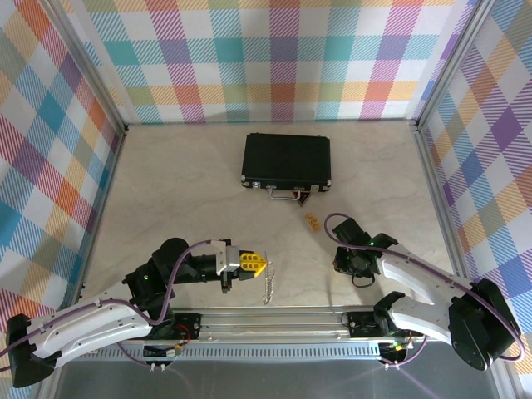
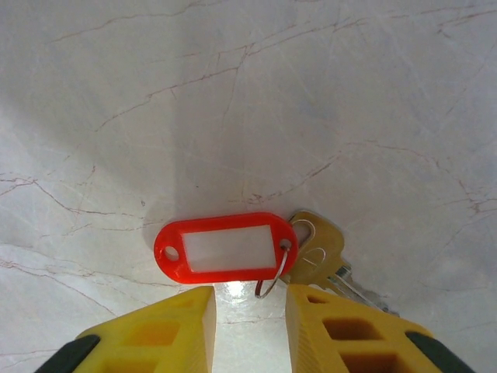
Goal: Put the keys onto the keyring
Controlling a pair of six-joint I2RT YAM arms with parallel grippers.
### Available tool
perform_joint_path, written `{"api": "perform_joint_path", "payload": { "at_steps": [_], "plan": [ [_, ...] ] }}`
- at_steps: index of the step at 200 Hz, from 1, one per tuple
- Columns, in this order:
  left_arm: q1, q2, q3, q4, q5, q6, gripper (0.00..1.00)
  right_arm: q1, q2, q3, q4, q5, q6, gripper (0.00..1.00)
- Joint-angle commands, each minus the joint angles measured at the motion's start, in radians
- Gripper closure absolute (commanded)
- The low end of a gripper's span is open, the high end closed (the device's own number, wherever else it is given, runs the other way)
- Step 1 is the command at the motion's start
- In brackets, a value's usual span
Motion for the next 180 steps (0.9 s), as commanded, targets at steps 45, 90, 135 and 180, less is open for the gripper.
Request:
{"api": "perform_joint_path", "payload": {
  "at_steps": [45,90,135,180],
  "plan": [
    [-0.008,-0.036,-0.015,0.064,0.028,-0.01,1.0,-0.005,0.011,0.038,-0.009,0.029,0.021,0.77],
    [-0.009,-0.04,-0.016,0.063,0.029,-0.01,1.0,-0.006,0.03,0.047,-0.006,0.039,0.02,0.78],
    [-0.008,-0.041,-0.019,0.068,0.029,-0.01,1.0,-0.006,0.031,0.046,0.001,0.059,0.025,0.83],
    [-0.009,-0.046,-0.023,0.076,0.035,-0.013,1.0,-0.006,0.047,0.053,0.0,0.064,0.02,0.84]
  ]
}}
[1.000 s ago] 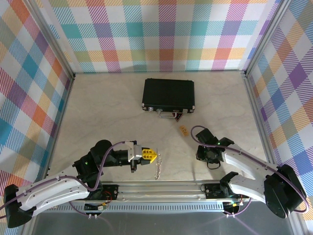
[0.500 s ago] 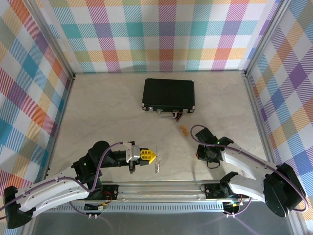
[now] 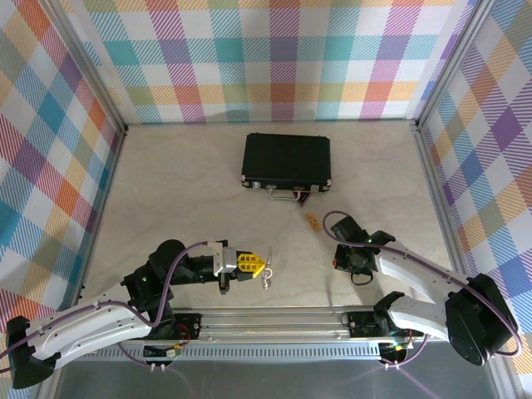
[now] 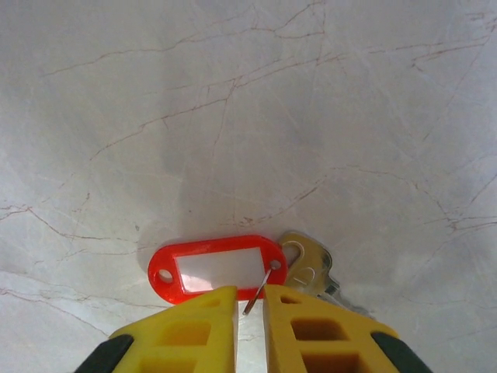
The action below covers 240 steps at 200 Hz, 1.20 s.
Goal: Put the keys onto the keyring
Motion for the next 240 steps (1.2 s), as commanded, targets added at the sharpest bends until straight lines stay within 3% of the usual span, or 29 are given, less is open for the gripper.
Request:
{"api": "perform_joint_path", "payload": {
  "at_steps": [1,90,190,240],
  "plan": [
    [-0.008,-0.022,-0.008,0.055,0.031,-0.01,1.0,-0.006,0.008,0.029,0.0,0.021,0.012,0.84],
    [-0.008,-0.038,-0.021,0.076,0.03,-0.016,1.0,-0.006,0.024,0.034,0.004,0.03,0.007,0.8],
    [-0.008,-0.038,-0.025,0.084,0.033,-0.02,1.0,-0.006,0.034,0.04,0.011,0.026,-0.003,0.97],
    [-0.007,-0.039,-0.025,0.09,0.03,-0.026,1.0,-0.003,0.136,0.149,-0.02,-0.094,-0.13,1.0]
  ]
}}
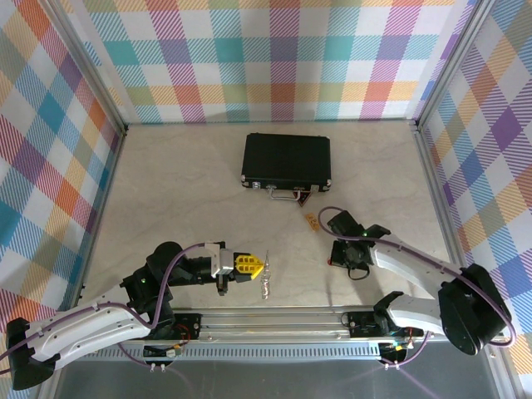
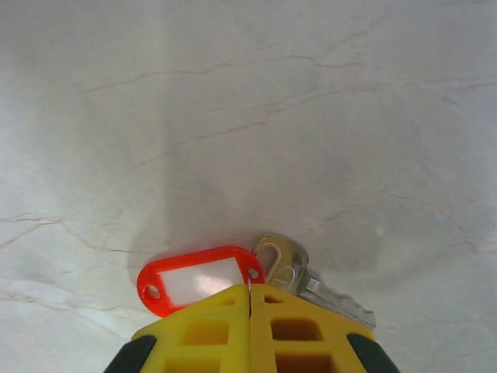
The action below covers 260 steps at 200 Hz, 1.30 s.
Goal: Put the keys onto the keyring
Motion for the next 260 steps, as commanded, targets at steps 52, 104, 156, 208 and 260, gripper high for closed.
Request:
{"api": "perform_joint_path", "payload": {
  "at_steps": [52,104,156,208,260],
  "plan": [
    [-0.009,-0.001,-0.014,0.087,-0.043,-0.019,1.0,0.024,0.26,0.277,-0.151,-0.187,-0.236,1.0],
    [-0.008,-0.024,-0.026,0.089,-0.073,-0.019,1.0,0.085,0.47,0.433,-0.256,-0.259,-0.315,1.0],
    [-0.009,-0.028,-0.028,0.081,-0.084,-0.01,1.0,0.1,0.52,0.471,-0.304,-0.218,-0.345,1.0],
    [-0.008,-0.026,-0.03,0.084,-0.09,-0.01,1.0,0.099,0.515,0.472,-0.276,-0.223,-0.336,0.9],
    [-0.007,-0.016,-0.032,0.1,-0.078,-0.015,1.0,0.113,0.408,0.425,-0.263,-0.208,-0.273,0.67]
  ]
}}
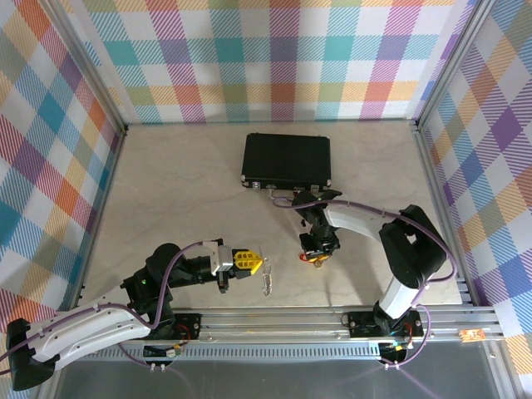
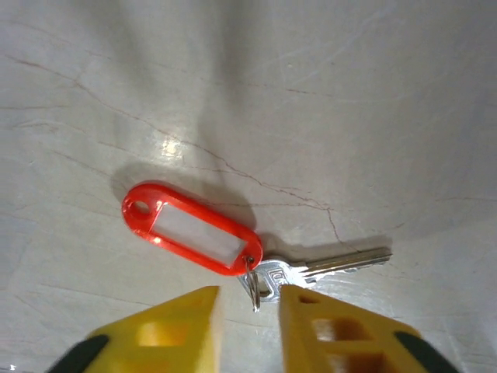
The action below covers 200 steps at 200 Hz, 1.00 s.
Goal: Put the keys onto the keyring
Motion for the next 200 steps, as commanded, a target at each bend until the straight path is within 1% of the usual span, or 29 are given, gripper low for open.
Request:
{"api": "perform_joint_path", "payload": {
  "at_steps": [1,10,21,41,70,102,126,172,200],
  "plan": [
    [-0.008,-0.002,-0.008,0.071,0.002,-0.004,1.0,0.013,-0.081,-0.025,-0.014,0.011,0.041,0.66],
    [-0.008,0.001,-0.008,0.072,0.003,-0.005,1.0,0.019,-0.107,-0.041,-0.007,0.014,0.057,0.6],
    [-0.008,0.002,-0.008,0.074,0.007,-0.005,1.0,0.027,-0.14,-0.067,0.007,0.018,0.084,0.56],
    [-0.009,0.002,-0.008,0.076,0.006,-0.011,1.0,0.052,-0.181,-0.12,0.047,0.034,0.116,0.54],
    [-0.008,-0.004,-0.011,0.077,0.007,-0.012,1.0,0.103,-0.239,-0.186,0.121,0.102,0.188,0.53],
    [-0.008,-0.013,-0.013,0.088,0.016,-0.019,1.0,0.11,-0.293,-0.29,0.239,0.116,0.224,0.55],
    [-0.008,-0.018,-0.014,0.092,0.022,-0.025,1.0,0.112,-0.304,-0.314,0.28,0.132,0.211,0.58],
    [-0.007,-0.036,-0.021,0.099,0.025,-0.03,1.0,0.119,-0.334,-0.376,0.415,0.136,0.188,0.62],
    [-0.008,-0.036,-0.022,0.105,0.03,-0.033,1.0,0.119,-0.338,-0.393,0.436,0.138,0.193,0.67]
  ]
}}
